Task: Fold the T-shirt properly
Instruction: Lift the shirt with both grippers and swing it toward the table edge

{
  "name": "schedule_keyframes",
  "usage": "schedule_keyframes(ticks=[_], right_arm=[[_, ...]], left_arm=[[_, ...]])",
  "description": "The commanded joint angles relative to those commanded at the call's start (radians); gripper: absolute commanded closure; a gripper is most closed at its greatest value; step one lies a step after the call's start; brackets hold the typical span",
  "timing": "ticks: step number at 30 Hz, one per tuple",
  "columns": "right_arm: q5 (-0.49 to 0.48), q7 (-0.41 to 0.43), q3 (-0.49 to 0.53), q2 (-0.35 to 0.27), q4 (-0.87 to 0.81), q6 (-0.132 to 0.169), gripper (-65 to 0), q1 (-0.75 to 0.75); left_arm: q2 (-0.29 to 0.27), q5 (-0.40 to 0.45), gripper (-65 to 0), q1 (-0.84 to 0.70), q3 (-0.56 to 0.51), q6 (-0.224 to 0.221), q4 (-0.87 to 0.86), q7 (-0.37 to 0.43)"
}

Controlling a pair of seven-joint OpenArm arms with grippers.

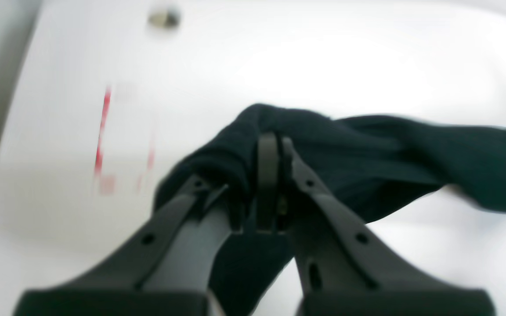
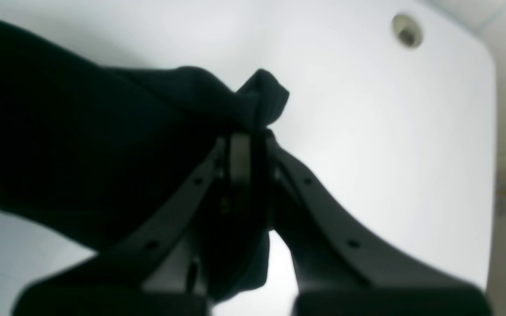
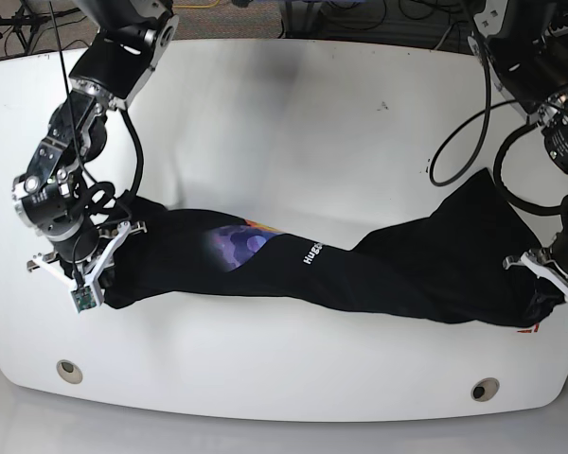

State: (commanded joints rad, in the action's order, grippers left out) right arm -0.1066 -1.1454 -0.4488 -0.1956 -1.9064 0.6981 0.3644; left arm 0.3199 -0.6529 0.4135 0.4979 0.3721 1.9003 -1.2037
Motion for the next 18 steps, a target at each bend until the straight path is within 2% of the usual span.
schedule_keyframes(ticks=[3,9,14,18], right_arm=[[0.000,-0.015,0.020,-0.008,0.011,0.000,0.0,0.052],[0.000,-0.021,0.078,-0.077,0.043,0.000,0.0,0.176],[0.000,-0.023,0.130,-0.137,0.066,0.000,0.0,0.295],[0.000,-0.023,0.169,-0.178,0.097,0.000,0.0,0.404]], left_arm=[[0.000,0.032,-0.8,0.060,-0.020,-0.002,0.000,0.000],[0.000,0.129,-0.8,0.210,-0.061,0.003,-0.002,0.000],[0.005,0.152,-1.0,0.322,-0.063,0.003,-0.018,0.000],[0.038,0.150,-1.0,0.414,-0.063,0.003,-0.092,-0.008]])
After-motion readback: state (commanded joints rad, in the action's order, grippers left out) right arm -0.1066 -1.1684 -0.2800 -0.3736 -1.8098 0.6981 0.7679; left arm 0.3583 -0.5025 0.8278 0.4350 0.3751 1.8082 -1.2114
